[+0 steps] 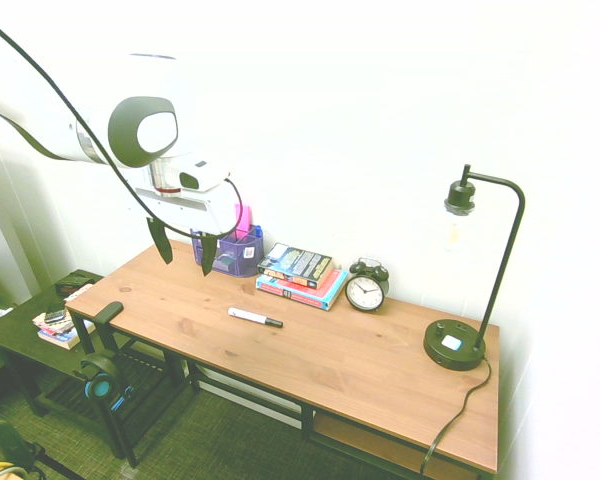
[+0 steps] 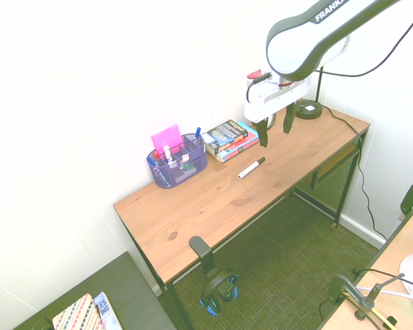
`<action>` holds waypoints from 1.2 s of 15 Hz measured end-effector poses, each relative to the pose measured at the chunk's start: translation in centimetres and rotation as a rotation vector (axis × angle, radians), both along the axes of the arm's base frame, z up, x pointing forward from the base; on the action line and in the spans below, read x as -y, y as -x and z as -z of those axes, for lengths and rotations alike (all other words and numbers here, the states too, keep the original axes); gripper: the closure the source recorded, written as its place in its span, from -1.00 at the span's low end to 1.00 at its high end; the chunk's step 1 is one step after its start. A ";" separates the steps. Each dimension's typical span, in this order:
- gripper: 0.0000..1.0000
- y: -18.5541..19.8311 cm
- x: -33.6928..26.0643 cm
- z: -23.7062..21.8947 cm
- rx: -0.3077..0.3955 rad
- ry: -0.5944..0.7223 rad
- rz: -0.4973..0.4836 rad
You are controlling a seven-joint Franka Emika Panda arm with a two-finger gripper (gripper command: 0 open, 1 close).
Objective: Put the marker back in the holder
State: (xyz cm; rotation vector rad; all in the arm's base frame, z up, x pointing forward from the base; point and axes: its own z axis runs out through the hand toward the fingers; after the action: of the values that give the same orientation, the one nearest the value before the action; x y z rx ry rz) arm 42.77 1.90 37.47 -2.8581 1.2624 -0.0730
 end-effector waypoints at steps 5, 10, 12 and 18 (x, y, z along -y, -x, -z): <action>-1.00 -1.2 2.2 -2.3 0.025 -0.002 0.015; -1.00 -5.4 3.3 -2.5 -0.055 0.041 -0.104; -1.00 -7.8 3.1 0.5 -0.109 0.040 -0.143; -1.00 -14.2 2.7 7.5 -0.195 0.042 -0.226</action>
State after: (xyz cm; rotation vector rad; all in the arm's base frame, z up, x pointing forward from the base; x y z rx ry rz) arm 57.01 -0.83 29.95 -3.0851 0.9617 0.1882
